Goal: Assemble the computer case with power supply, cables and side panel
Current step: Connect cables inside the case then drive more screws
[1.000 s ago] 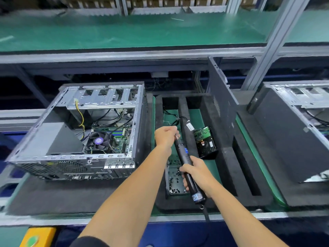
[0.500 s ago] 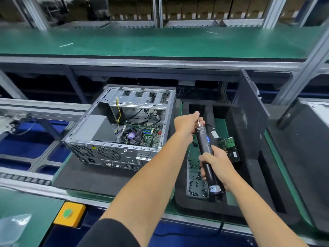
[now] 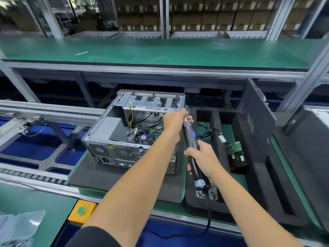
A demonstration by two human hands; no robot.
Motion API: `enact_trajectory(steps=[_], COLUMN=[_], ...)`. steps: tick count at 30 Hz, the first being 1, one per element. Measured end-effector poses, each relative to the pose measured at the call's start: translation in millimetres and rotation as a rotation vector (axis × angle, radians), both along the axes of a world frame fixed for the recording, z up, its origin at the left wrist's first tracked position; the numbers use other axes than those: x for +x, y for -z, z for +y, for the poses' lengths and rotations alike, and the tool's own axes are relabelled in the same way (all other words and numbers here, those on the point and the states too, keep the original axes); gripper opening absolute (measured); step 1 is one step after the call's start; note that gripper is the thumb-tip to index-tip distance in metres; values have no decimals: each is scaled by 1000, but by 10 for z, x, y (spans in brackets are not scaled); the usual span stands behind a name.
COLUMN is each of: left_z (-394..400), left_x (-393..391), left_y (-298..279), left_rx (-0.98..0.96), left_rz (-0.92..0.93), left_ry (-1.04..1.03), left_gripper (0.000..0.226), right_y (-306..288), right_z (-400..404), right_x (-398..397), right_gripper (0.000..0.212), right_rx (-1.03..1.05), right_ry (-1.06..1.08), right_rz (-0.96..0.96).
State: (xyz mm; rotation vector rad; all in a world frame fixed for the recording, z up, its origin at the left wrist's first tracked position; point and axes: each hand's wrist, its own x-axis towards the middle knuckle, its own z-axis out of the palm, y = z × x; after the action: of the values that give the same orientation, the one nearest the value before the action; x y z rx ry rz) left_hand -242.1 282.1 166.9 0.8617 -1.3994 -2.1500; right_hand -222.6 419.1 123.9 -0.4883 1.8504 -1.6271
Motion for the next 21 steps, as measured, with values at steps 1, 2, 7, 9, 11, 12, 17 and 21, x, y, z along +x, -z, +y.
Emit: enact_trajectory(steps=[1, 2, 7, 9, 11, 12, 17, 21], left_z=[-71, -152, -634, -844, -1065, -1180, -1659, -1811], left_x=[41, 92, 389, 534, 695, 780, 1174, 1396], left_y=[21, 44, 198, 241, 282, 297, 373, 463], left_rx=[-68, -134, -487, -603, -655, -679, -844, -958], left_rz=[-24, -44, -148, -189, -235, -246, -276, -277], left_ry=[9, 20, 44, 70, 80, 84, 168, 242], left_gripper=[14, 17, 36, 37, 36, 36, 38, 37], right_y=[-17, -31, -61, -53, -46, -38, 47, 144], right_z=[-67, -140, -574, -770, -974, -1075, -1449, -1550], right_x=[58, 122, 480, 642, 827, 926, 1422, 1691], right_gripper=[13, 13, 17, 19, 22, 23, 41, 43], right_rx=[1, 2, -31, -57, -83, -95, -183, -185], right_ry=[-3, -4, -2, 1, -3, -5, -20, -13], right_rz=[-6, -18, -135, -182, -228, -249, -306, -298])
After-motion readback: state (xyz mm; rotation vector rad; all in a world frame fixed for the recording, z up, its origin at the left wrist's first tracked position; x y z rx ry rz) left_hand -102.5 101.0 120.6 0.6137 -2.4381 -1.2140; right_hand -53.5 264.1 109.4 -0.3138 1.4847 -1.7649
